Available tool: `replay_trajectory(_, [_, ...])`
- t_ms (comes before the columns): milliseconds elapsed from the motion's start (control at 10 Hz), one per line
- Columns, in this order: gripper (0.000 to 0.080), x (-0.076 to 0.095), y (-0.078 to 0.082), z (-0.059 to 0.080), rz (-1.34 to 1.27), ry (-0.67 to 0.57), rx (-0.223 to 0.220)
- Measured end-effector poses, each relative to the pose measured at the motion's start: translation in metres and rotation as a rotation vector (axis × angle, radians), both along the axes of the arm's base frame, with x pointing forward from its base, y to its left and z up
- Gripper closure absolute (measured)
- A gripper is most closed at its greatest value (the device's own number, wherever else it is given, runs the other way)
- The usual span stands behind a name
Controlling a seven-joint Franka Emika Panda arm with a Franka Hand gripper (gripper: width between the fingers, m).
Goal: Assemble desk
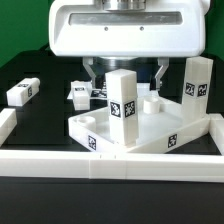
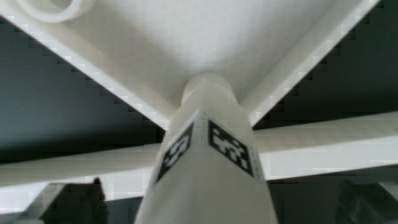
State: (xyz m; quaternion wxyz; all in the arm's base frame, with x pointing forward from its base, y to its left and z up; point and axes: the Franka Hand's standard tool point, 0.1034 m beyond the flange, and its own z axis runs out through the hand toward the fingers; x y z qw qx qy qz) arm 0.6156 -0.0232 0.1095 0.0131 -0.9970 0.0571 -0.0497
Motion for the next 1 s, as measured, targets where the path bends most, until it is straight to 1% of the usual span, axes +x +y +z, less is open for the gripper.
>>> replay_trajectory(100, [0.0151, -0.0003, -0.0005, -0.0006, 0.094, -0.001, -0.01])
replay_trajectory(500, [0.0151, -0.0007, -0.0005, -0.0026, 0.332, -0.001, -0.043])
replay_trajectory(700, [0.0151, -0.0007, -0.0038, -0.0024, 0.448, -0.001, -0.057])
replay_trajectory(900, [0.0151, 0.0001, -0.0039, -0.001, 0.553, 0.006, -0.073])
replay_trajectory(1000, [0.0151, 0.0018, -0.0013, 0.001, 0.598, 0.01, -0.08])
